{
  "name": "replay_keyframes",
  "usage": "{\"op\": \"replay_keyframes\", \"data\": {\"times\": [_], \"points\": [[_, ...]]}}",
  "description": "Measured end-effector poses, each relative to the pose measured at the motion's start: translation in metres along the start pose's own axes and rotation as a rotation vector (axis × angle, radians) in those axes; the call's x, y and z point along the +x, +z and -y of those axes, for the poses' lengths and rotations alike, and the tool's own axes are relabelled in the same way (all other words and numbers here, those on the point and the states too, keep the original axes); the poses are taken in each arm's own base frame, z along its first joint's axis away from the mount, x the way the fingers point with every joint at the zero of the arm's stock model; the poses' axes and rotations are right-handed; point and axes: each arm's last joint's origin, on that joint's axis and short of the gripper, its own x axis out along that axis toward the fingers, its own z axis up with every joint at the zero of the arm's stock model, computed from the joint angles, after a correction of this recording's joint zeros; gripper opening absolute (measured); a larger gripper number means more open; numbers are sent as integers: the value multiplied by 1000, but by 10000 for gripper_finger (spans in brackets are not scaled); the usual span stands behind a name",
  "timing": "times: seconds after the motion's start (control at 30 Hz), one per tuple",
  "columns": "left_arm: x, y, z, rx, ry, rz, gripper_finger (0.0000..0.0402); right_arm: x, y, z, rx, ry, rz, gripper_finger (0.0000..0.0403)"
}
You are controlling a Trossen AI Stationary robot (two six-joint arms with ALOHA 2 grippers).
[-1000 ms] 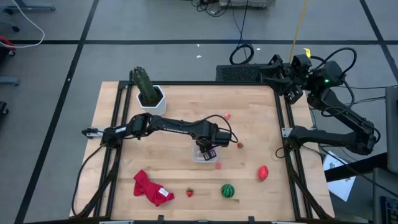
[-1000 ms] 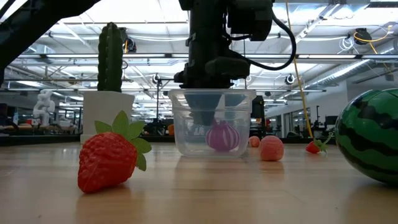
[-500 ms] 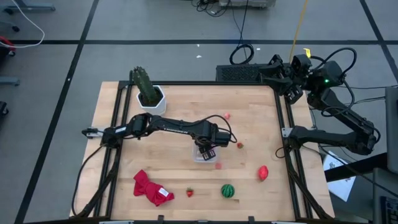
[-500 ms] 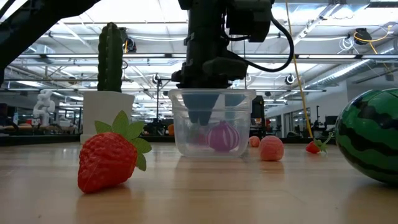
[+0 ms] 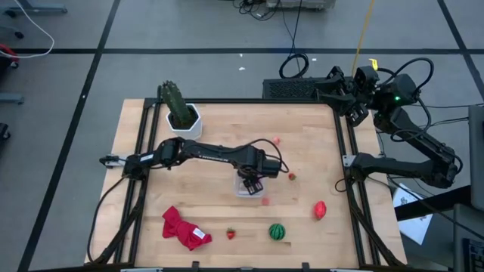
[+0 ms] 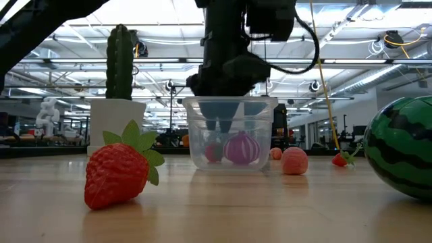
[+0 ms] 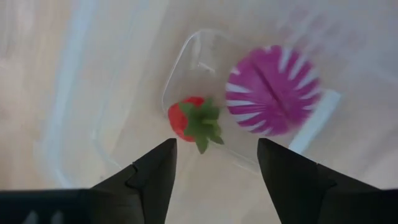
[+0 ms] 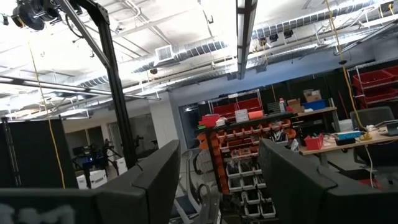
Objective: Pick and placing Produce into tupperware
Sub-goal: Put the top pink peach into the transparent bin
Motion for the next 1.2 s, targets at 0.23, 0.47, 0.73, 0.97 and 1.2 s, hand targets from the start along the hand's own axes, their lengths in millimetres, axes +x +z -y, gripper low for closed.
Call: {"op": "replay_keyframes", "data": {"times": [0.23,0.47,0.73,0.97,1.2], "points": [[-52,-9,0,33,-19,16,230,0,0,0,0,0,0,210],[-124,-48,-9,-18,-82,148,230,0,-1,0,10,1,-12,210],[-193,-96,-29,-148,-92,366,230,0,-3,-4,61,90,-72,210],[-182,-138,-43,-274,-61,279,230,-10,5,-19,-39,137,-48,210],[-153,-186,-49,-448,-2,180,230,-15,-16,-10,-21,63,-229,209]]}}
